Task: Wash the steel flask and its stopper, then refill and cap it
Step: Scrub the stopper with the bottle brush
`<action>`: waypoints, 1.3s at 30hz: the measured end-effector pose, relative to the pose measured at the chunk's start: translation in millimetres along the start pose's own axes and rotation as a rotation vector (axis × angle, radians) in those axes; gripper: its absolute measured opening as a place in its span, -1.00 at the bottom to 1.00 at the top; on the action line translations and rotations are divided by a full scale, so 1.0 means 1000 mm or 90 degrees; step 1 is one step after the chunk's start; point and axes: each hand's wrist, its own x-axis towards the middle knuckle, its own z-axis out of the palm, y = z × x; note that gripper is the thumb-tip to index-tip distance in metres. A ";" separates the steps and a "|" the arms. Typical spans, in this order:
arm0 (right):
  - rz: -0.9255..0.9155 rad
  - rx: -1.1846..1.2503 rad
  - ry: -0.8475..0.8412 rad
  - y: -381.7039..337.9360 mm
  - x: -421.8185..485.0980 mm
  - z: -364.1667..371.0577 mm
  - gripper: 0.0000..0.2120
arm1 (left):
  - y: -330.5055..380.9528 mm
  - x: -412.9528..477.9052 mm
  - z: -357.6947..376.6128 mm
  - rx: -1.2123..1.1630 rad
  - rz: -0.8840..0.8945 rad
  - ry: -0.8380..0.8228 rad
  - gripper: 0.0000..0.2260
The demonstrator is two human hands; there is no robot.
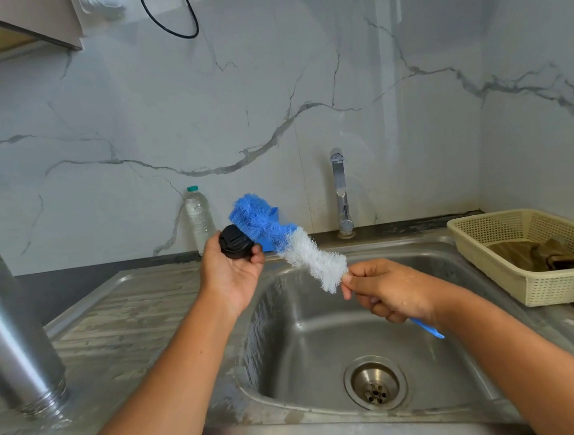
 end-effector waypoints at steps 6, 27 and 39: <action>0.003 -0.005 -0.006 -0.001 0.004 0.007 -0.74 | -0.005 -0.002 -0.002 0.028 -0.021 -0.031 -0.78; 0.013 -0.001 -0.054 -0.001 0.000 0.003 -0.76 | -0.010 0.004 -0.009 0.208 0.062 -0.030 -0.80; 0.029 -0.032 -0.031 0.000 -0.001 -0.001 -0.75 | -0.012 0.006 -0.008 0.330 0.151 0.013 -0.80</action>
